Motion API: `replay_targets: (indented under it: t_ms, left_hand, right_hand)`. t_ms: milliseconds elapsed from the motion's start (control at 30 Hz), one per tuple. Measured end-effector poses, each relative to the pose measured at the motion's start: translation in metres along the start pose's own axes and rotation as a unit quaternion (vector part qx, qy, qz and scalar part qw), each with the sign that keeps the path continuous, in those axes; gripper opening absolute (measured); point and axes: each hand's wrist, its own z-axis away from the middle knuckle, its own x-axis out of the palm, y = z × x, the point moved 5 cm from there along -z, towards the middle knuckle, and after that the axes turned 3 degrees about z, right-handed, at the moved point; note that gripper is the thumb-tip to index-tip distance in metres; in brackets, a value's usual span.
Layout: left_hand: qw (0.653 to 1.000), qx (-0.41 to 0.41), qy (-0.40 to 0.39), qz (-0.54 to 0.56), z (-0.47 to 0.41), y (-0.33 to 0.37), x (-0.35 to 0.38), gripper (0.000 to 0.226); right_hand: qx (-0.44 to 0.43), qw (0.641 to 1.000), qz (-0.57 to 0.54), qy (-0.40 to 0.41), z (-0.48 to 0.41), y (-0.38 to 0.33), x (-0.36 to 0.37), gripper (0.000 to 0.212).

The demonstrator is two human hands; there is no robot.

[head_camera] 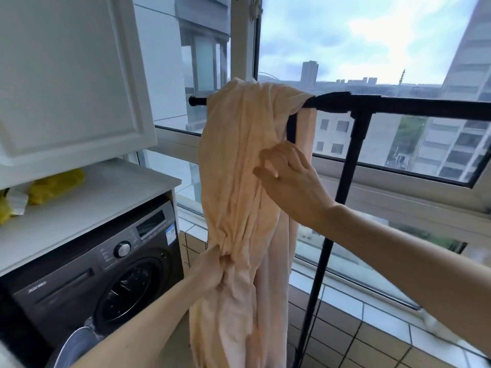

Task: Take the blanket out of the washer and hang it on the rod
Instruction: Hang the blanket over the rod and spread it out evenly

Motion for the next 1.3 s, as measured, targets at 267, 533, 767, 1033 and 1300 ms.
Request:
replay_targets:
  t_ms: [267,533,767,1033,1300]
  left_hand:
    - [0.992,0.071,-0.105,-0.013,-0.014,0.006,0.016,0.055]
    - [0.976,0.152,-0.079,0.131,-0.062,0.012,-0.040,0.062]
    - [0.913,0.231,-0.033,0.335,-0.093,0.077,-0.124,0.076]
    - [0.897,0.211,-0.073,0.381,-0.094,0.082,-0.116,0.055]
    - [0.878,0.344,0.174,0.283,-0.063,0.079,-0.148,0.027]
  right_hand:
    - [0.377,0.857,-0.348,-0.047,0.008,0.003,0.015,0.068]
    - [0.537,0.767,-0.338,-0.093,0.001,-0.021,0.037,0.090]
    - [0.600,0.738,-0.302,-0.062,-0.010,-0.025,0.043,0.082]
    - [0.588,0.752,-0.298,0.005,-0.018,-0.039,0.051,0.099]
    - [0.544,0.792,-0.276,-0.017,-0.026,-0.055,0.039,0.076]
